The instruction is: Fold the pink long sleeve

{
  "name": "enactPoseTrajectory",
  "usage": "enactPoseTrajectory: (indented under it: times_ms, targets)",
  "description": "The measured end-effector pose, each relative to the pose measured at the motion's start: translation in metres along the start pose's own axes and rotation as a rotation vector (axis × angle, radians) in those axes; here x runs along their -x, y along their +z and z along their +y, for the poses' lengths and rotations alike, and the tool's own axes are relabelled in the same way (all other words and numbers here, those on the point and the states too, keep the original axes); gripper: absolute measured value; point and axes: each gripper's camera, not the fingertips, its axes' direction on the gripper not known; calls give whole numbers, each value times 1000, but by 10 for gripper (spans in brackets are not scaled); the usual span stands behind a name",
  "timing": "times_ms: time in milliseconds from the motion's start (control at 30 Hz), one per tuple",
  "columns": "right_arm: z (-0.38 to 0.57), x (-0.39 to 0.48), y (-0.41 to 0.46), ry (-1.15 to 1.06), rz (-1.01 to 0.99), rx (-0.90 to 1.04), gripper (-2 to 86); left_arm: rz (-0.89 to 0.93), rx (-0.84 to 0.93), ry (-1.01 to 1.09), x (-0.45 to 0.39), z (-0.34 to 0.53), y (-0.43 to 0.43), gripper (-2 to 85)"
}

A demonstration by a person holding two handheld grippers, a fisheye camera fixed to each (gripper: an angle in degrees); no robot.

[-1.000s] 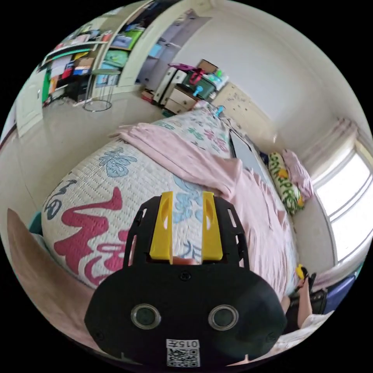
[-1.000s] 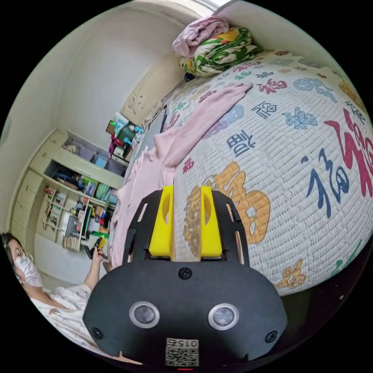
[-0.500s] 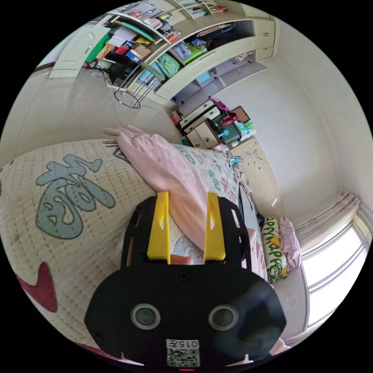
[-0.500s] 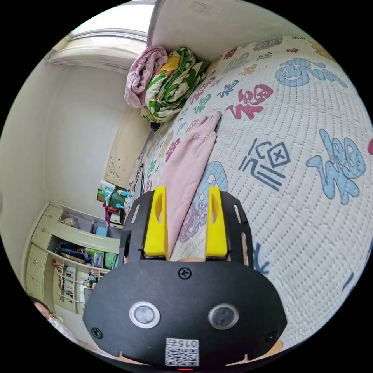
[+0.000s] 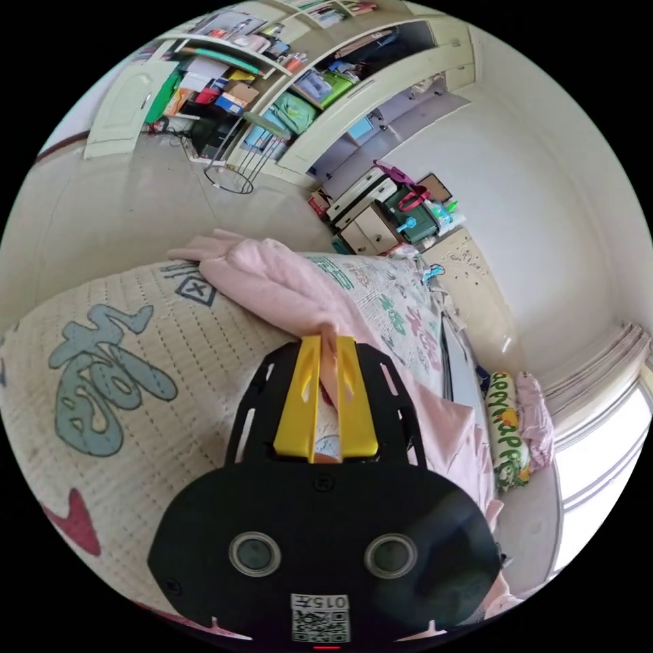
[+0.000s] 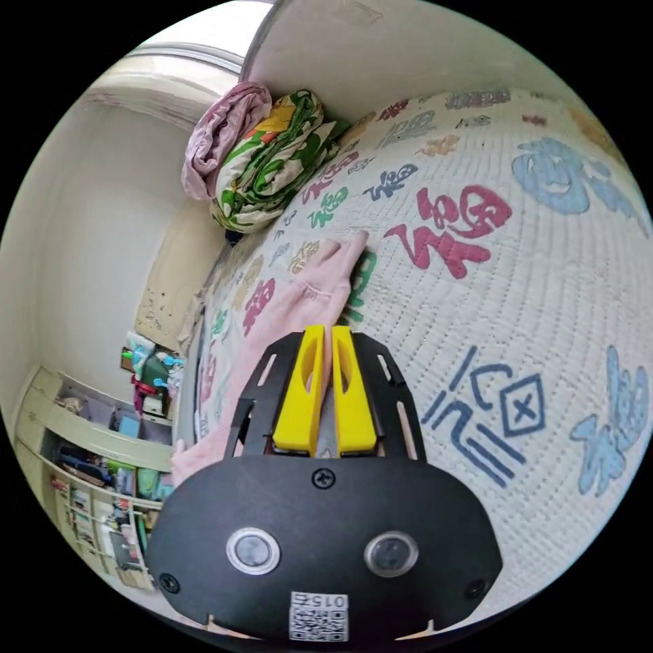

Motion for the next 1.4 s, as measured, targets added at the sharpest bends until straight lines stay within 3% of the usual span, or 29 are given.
enactPoseTrajectory:
  times_ms: [133,367,600,667,800,900,1000,1067,1133,1233,1400]
  targets:
    - [36,-7,-51,-60,121,-201,9,-53,-100,43,-17,12,-51,17]
    - [99,-98,-110,50,255,-203,6,-94,-117,83,-17,27,-102,10]
    - [135,-171,-96,39,298,-82,19,-120,-76,114,-26,6,-96,7]
    - [161,-203,-104,41,283,-87,22,-110,4,62,-20,-9,-89,4]
    - [224,-239,-149,-31,192,-127,10,-151,-61,179,-45,-18,-135,3]
    - [294,-264,-190,-149,69,-68,12,-118,-28,337,-72,-21,-176,13]
    - [379,-278,-220,-308,-126,65,29,78,125,472,-97,-12,-197,25]
    - [450,-285,-220,-406,-267,300,76,226,330,515,-112,0,-188,46]
    - [504,-291,-213,-456,-248,441,136,244,438,552,-122,12,-178,87]
    - [583,-305,-207,-602,-125,512,160,125,465,592,-133,22,-168,152]
    - [665,-341,-180,-690,-35,662,164,86,598,673,-164,7,-134,138]
